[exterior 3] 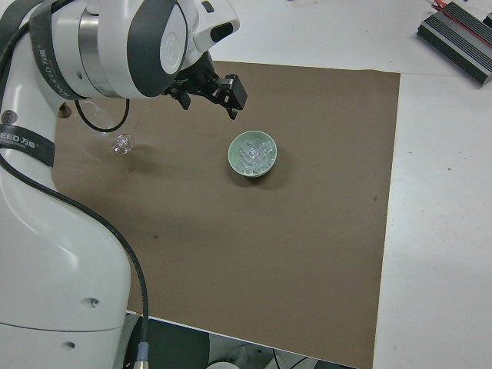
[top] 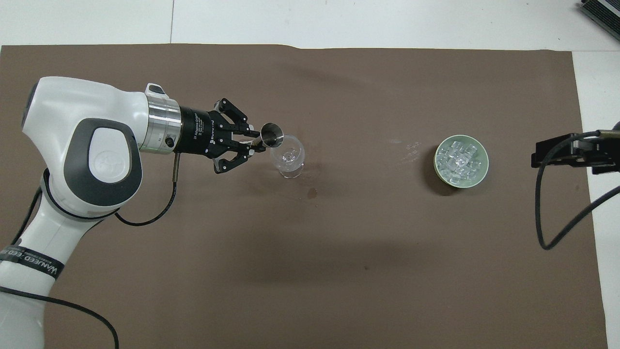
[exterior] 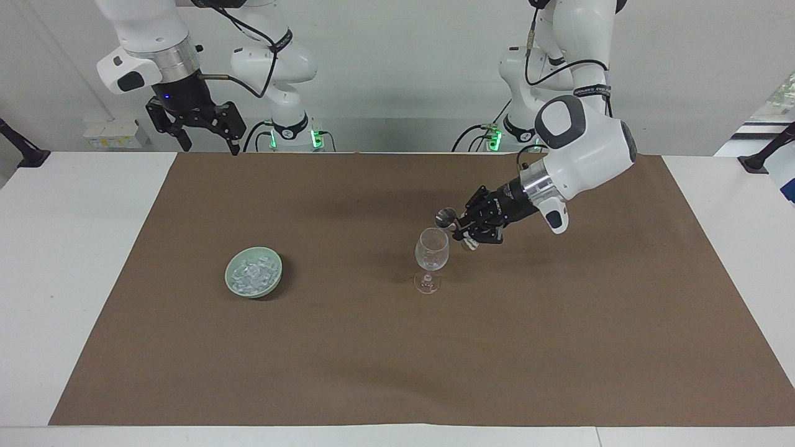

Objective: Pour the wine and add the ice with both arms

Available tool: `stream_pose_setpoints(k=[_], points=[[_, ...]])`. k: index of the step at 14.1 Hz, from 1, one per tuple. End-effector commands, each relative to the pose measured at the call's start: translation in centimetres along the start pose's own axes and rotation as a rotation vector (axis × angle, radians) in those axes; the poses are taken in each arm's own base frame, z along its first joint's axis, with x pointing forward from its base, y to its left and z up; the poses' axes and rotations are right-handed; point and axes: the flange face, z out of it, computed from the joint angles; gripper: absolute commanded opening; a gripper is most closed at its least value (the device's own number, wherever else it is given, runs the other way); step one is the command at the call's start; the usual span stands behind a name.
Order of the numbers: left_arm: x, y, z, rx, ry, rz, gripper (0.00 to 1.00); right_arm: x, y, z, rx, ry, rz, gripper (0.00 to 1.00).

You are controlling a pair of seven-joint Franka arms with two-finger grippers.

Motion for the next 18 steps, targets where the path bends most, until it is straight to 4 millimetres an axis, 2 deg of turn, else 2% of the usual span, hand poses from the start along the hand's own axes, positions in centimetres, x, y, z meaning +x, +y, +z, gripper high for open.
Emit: stream_pose_setpoints(k=[1, 18], points=[[-1.0, -1.1, 0.0, -0.013, 0.083, -0.003, 0.00, -0.1, 0.5, -0.1, 0.002, -0.001, -0.016, 1.00], [-3.8, -1.4, 0.7, -0.062, 0.345, 0.021, 0.00, -0.1, 0.5, -0.1, 0.002, -0.001, -0.016, 1.00]])
